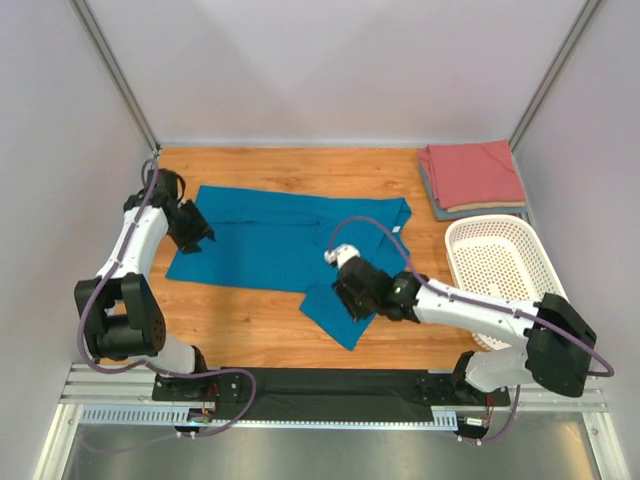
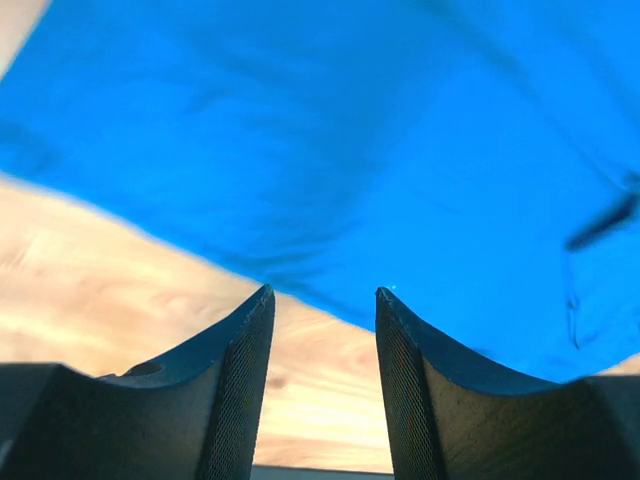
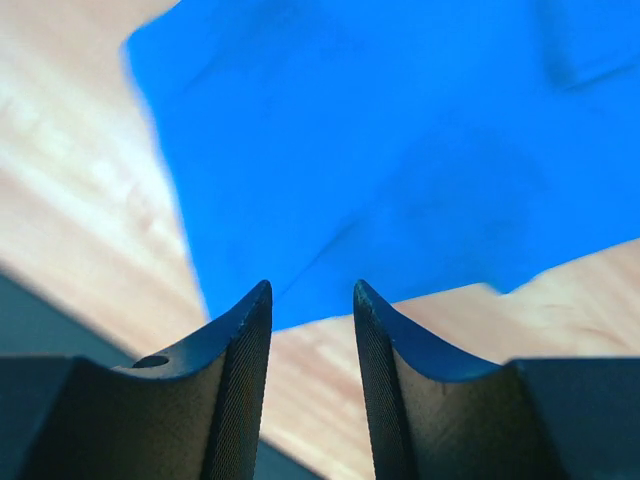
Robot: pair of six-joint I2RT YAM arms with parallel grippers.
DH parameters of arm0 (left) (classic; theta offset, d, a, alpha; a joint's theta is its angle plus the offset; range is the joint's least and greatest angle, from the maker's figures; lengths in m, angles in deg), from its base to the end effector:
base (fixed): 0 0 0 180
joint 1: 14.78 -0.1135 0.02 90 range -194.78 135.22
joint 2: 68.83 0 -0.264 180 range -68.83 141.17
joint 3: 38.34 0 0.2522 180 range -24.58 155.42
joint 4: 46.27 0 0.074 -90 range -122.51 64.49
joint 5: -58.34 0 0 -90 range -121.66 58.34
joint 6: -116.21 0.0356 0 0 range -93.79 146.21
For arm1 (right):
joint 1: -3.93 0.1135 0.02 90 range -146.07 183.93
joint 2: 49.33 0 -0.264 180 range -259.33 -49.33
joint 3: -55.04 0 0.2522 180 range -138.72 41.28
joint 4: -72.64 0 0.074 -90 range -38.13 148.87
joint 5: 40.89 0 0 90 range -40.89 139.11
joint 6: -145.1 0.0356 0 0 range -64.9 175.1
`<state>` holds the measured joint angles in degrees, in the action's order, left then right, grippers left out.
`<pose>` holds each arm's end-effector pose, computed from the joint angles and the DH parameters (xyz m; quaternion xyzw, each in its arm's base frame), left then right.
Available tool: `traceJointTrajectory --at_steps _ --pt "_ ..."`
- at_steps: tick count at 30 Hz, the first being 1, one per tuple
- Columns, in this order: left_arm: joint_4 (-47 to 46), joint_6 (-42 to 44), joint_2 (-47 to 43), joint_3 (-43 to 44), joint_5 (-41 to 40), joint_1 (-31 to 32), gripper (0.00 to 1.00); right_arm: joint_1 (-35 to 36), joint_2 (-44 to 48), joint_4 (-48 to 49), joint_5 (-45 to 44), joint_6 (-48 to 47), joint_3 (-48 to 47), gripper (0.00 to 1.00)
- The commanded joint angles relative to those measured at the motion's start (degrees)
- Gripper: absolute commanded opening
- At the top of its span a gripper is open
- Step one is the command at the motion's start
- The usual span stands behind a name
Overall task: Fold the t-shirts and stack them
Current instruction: Fold the tshirt
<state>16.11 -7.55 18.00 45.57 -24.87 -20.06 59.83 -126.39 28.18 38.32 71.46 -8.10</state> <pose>0.3021 0.0237 0.2649 -0.3139 0.9233 -0.1086 0.1927 0.1529 0.2139 0.2173 -0.2999 0.9101 0.0869 0.2724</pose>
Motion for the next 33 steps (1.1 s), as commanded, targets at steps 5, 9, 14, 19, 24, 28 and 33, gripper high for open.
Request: traceJointTrajectory --at_steps 5,9,14,19,24,28,33 --pt "-2.8 -5.0 -8.6 -8.8 0.1 -8.3 0.58 13.0 -1.8 1.3 -2.7 2.5 3.8 0.4" --pt "-2.7 -3.2 -7.0 -9.3 0.8 -10.4 0.58 16.3 -4.0 2.8 -2.0 4.2 5.5 0.4" --pt "-3.3 -1.7 -5.2 -10.1 0.3 -11.7 0.57 18.2 -5.9 3.7 -1.8 4.7 6.1 0.4" --pt "-3.5 -0.8 -4.6 -10.5 -1.9 -11.9 0.57 18.5 -7.7 5.6 -0.6 5.0 7.0 0.37" --pt "-4.1 -0.5 -4.8 -11.9 -4.9 -11.9 0.58 18.5 -8.5 6.3 -2.7 6.0 8.0 0.29" --pt "-5.9 0.0 -4.3 -13.0 -2.6 -11.9 0.57 18.4 -9.6 5.3 -4.3 6.5 7.2 0.08" --pt "-5.4 0.7 -1.8 -12.8 -2.5 -12.9 0.56 18.4 -7.4 3.1 -3.5 7.0 5.7 0.0"
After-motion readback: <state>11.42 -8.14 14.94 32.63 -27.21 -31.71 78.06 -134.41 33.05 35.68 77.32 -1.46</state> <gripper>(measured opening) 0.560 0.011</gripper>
